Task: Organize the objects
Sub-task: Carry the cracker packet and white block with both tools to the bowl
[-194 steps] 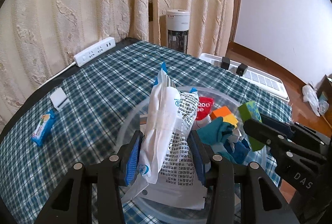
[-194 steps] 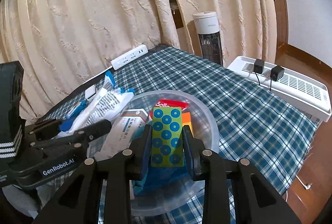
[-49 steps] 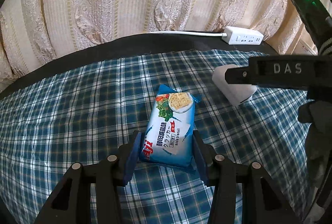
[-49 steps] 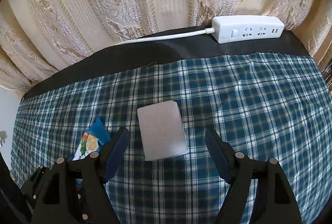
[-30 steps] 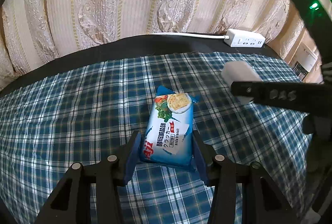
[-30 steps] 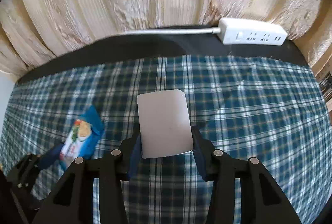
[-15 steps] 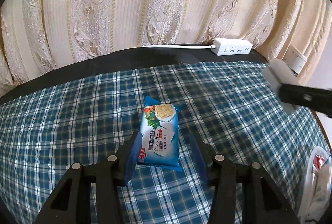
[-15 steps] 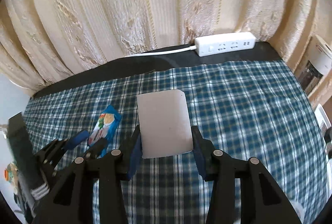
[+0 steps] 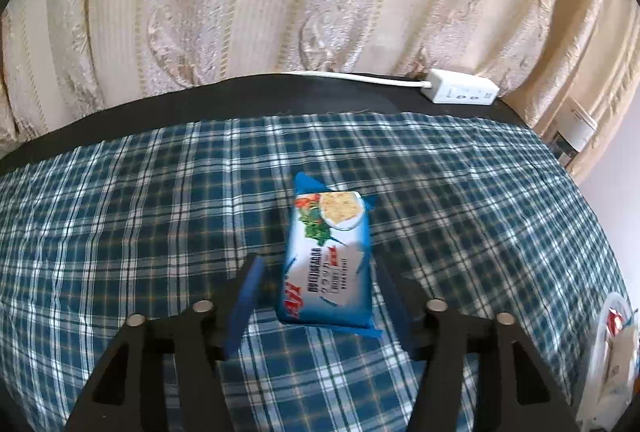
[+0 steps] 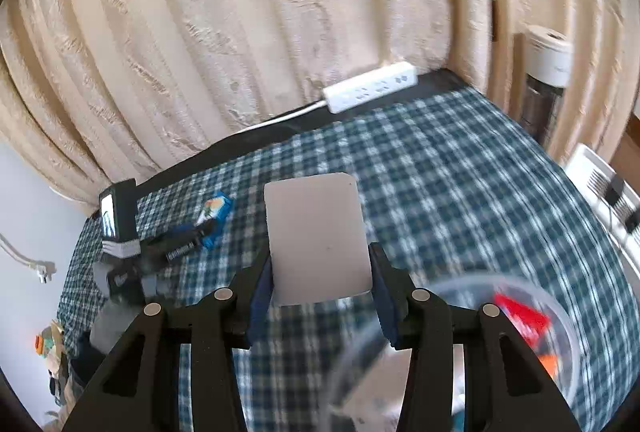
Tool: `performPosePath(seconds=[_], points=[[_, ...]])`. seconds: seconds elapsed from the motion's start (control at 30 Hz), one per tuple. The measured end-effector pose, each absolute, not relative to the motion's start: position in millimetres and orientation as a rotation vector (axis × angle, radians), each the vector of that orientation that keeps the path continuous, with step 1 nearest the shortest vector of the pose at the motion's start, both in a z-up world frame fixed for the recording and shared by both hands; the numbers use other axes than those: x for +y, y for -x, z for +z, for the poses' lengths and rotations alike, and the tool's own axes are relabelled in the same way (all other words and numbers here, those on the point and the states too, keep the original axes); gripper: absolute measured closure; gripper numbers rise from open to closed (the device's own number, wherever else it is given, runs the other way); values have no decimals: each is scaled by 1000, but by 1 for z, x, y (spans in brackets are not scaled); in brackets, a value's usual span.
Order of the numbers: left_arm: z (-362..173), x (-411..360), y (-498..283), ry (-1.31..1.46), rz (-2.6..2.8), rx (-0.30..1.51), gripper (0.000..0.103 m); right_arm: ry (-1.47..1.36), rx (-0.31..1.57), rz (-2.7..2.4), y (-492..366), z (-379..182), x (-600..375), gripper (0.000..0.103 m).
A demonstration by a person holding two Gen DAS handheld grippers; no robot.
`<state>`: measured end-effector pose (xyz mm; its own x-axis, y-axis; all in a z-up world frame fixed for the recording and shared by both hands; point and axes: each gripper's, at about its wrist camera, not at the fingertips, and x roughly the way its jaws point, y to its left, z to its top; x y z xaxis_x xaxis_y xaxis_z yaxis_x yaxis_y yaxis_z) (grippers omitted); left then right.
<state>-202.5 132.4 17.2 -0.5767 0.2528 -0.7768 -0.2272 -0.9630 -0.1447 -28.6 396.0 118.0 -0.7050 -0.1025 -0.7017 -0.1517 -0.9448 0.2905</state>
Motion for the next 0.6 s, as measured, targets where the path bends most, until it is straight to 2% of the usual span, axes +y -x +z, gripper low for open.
performPosePath(seconds=[0.17,0.33,0.37,0.4,0.47,0.6], points=[[12,130,208,1290,2559,-76,33,1135,571,2798,-7,109,415,56],[7,137,210,1286,2576,-26,33,1074,655,2743,-39,96,436,56],[7,138,209,1280,2570,-20,35,1068,669,2732,-44,93,440,56],[7,140,209,1276,2571,-8,45,1063,682,2721,-48,91,444,56],[7,142,209,1266,2572,18,55,1055,705,2699,-55,86,449,56],[8,144,207,1256,2563,32,59,1037,726,2668,-64,80,456,56]])
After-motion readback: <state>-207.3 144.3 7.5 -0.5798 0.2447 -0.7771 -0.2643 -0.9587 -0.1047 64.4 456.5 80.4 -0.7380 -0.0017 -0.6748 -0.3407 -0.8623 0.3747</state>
